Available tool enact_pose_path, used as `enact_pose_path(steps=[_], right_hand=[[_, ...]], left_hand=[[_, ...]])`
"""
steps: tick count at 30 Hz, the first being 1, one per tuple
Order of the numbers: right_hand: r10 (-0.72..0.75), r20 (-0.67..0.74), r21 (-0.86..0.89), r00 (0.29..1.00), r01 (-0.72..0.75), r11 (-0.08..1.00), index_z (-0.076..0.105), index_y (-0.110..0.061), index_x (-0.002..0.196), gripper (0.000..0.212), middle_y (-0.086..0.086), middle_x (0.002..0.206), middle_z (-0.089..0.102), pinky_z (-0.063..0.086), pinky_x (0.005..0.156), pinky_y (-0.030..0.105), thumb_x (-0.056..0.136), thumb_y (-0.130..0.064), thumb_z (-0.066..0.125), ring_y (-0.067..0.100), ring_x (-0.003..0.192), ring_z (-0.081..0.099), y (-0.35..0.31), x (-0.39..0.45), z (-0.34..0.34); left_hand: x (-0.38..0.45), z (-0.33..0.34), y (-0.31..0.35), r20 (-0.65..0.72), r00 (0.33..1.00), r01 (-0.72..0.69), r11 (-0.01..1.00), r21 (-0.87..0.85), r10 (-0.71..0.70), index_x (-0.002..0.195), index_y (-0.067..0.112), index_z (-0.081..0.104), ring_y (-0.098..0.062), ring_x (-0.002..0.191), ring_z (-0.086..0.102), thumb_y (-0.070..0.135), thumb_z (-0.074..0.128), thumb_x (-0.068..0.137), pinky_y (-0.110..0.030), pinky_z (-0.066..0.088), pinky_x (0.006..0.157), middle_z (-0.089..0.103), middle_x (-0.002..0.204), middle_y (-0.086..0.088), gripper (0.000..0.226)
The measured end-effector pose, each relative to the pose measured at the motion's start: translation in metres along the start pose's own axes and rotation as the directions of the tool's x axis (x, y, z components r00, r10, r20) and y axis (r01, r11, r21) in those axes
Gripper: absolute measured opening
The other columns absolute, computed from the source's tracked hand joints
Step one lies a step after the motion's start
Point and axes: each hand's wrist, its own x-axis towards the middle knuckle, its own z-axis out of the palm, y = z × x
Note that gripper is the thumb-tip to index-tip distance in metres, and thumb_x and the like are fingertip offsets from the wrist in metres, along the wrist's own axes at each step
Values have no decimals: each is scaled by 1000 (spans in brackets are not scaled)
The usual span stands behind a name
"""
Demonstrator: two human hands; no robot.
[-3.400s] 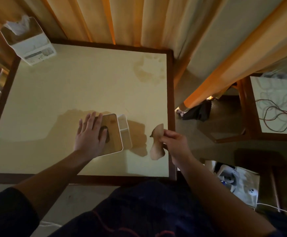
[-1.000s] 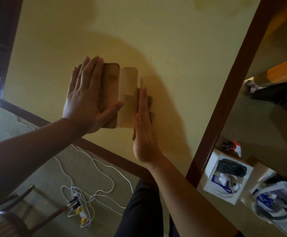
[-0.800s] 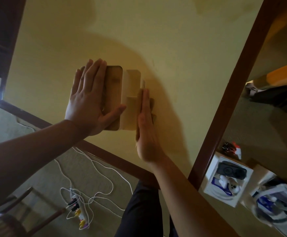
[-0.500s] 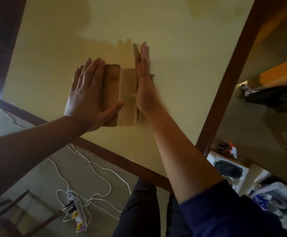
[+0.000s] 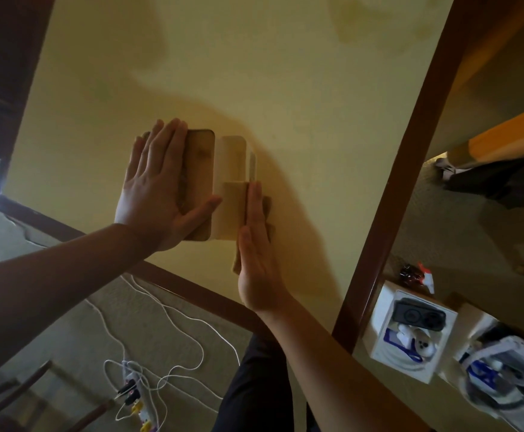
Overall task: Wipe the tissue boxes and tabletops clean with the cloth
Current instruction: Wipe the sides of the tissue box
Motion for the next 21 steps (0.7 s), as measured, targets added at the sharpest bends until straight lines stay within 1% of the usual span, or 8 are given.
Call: enact_pose_path(steps=[3,6,7,9,11,16,20,21], right_hand=[[3,-1,27,1000,-3,1000,2,-40,163,53,-10,177,-4,9,132,55,115,-30,19,5,162,-6,-8,32,-6],[31,-8,-30,999,-32,999,-1,-47,158,50,-14,176,-6,-4,130,35,115,-32,17,-14,152,-15,-18,74,-14],[14,-6,-55,1000,-14,998,-3,-50,157,49,-16,174,-8,-7,130,34,115,-31,16,-16,150,-18,-22,87,-17],[-11,2,-88,1000,12,996,-6,-47,159,50,-16,172,-10,-10,132,43,116,-30,14,-8,154,-19,-29,108,-20],[-17,5,-91,1000,17,996,-6,-31,166,54,-6,176,-10,-6,132,49,116,-31,13,4,160,-14,-31,118,-20],[27,-9,-104,1000,-28,994,-3,-32,168,57,-13,177,-7,-7,132,38,114,-35,18,-2,158,-16,-21,79,-16],[53,44,-30,998,-52,998,-8,-39,167,59,-19,175,-10,15,126,70,115,-35,21,15,163,-8,-10,20,-8],[56,56,-28,997,-54,998,-8,-37,167,60,-17,176,-9,19,124,72,114,-33,21,19,164,-3,-7,9,-7]], left_hand=[[0,0,0,3,1000,-4,1000,0,4,165,10,10,-29,161,6,86,38,87,-55,7,130,16,171,-9,113],[0,1,1,6,1000,-2,1000,3,2,165,10,10,-28,161,6,85,40,87,-54,7,130,16,171,-8,112],[0,0,1,7,1000,-1,1000,4,1,165,10,9,-28,161,6,84,40,87,-54,7,130,16,172,-8,112],[0,0,2,6,1000,3,1000,8,-3,165,11,9,-27,161,5,84,40,87,-54,7,130,16,172,-8,112],[0,-1,3,3,1000,10,1000,8,-10,165,11,9,-27,161,5,85,39,88,-54,7,130,16,171,-8,111],[-1,-2,5,1,1000,11,1000,0,-11,165,10,10,-27,161,6,85,37,88,-54,6,130,17,171,-9,111],[-1,-1,2,5,1000,9,1000,-3,-9,166,11,8,-28,161,5,85,35,88,-54,6,130,16,171,-9,111],[-1,0,2,8,1000,10,1000,-4,-10,166,11,8,-28,161,5,85,36,88,-54,6,130,15,171,-8,111]])
